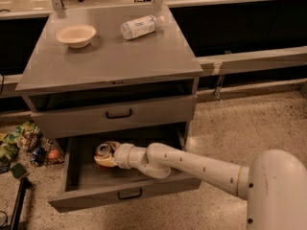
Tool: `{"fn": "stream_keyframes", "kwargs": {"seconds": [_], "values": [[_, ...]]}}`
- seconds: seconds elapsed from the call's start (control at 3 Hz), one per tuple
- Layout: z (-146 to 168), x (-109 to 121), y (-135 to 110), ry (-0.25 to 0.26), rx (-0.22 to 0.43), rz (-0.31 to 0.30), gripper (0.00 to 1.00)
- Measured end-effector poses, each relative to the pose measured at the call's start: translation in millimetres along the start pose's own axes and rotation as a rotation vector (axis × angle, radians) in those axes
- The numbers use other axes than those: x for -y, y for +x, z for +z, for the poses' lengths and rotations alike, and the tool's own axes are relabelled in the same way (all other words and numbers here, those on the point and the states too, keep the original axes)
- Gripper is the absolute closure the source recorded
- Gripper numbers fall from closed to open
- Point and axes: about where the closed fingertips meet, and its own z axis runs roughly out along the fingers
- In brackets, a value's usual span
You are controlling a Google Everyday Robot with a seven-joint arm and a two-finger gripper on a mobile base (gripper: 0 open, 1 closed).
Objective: Pick coke can from middle drawer and place on counter
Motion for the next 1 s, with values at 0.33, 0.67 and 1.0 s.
{"fn": "stream_keyframes", "kwargs": {"seconds": [0.33, 0.67, 1.0], "values": [[-23, 9, -20, -0.072, 0.035, 0.035, 1.0], [-46, 6, -33, -0.182, 0.046, 0.072, 1.0], [-73, -11, -49, -0.294, 0.084, 0.095, 1.0]]}}
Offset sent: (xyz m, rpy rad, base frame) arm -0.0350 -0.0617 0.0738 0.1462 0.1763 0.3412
